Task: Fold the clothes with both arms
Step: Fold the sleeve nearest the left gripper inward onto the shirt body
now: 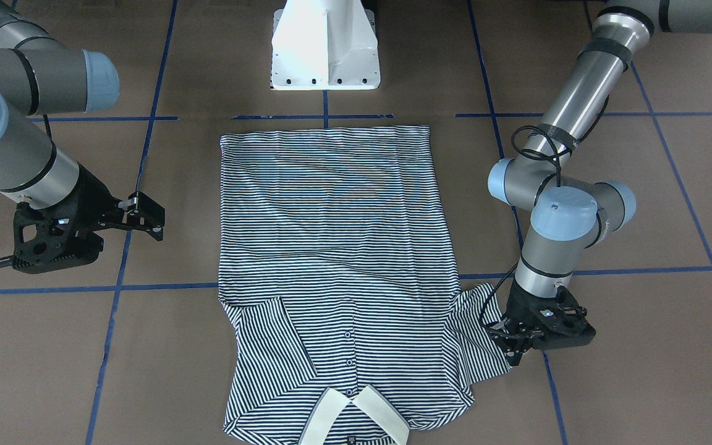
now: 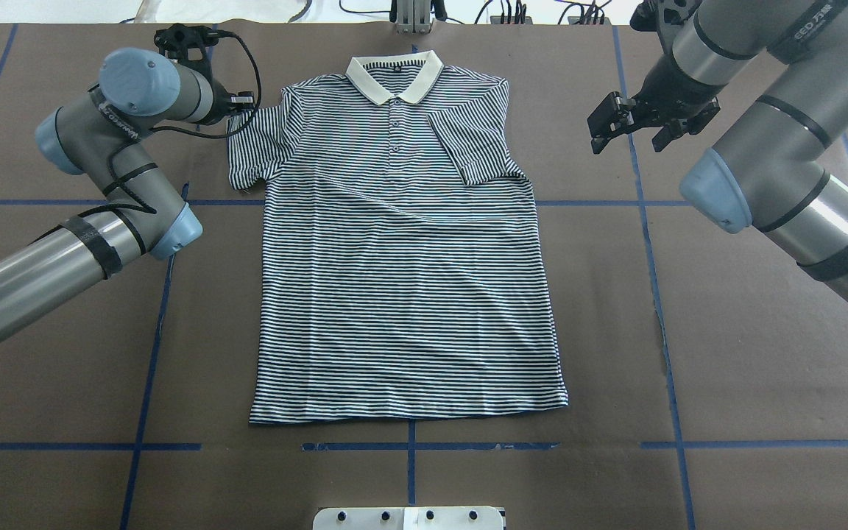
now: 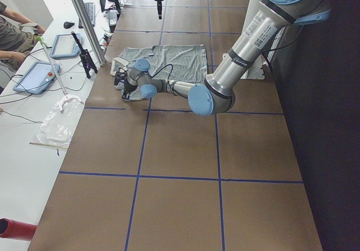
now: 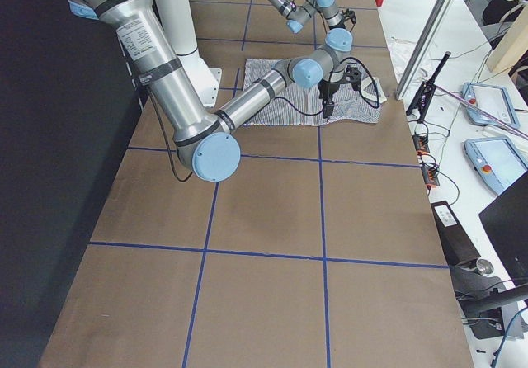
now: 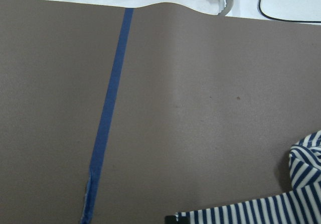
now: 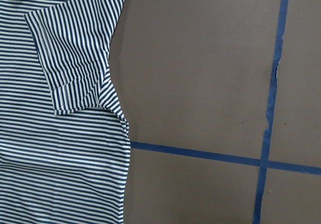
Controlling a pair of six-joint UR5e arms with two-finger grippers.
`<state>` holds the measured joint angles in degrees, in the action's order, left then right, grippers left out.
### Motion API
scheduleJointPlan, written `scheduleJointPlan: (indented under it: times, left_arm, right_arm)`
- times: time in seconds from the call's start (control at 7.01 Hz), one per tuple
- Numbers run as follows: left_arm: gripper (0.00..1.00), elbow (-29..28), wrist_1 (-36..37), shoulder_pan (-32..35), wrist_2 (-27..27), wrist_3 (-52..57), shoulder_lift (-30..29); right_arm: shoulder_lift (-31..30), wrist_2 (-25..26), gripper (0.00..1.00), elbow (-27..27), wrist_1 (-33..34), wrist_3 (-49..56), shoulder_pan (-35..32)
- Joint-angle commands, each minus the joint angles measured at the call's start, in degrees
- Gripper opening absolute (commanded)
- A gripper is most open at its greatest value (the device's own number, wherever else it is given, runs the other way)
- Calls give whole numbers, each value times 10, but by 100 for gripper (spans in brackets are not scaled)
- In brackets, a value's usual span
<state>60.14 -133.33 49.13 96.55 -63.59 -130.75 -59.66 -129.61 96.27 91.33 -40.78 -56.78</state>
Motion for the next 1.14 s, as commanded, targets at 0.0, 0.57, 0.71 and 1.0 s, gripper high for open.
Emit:
scheduleJointPlan:
  times: [0.0,0.57,0.71,1.0]
  left_arm:
    - [0,113,144,-3,1,-49,-8]
    - [0,-42,96,-78,-5,-201,-158]
    - [0,-78,44,-77,-35,-202,-159]
    - [99,-81,33,-79,-46,-172,-158]
  right_arm:
    - [0,0,100,0,0,0,0]
    - [-5,1,100,-4,-1,1,-1]
    - [-5,1,100,-5,-1,0,-1]
    - [-5,1,100,-5,-1,1,0]
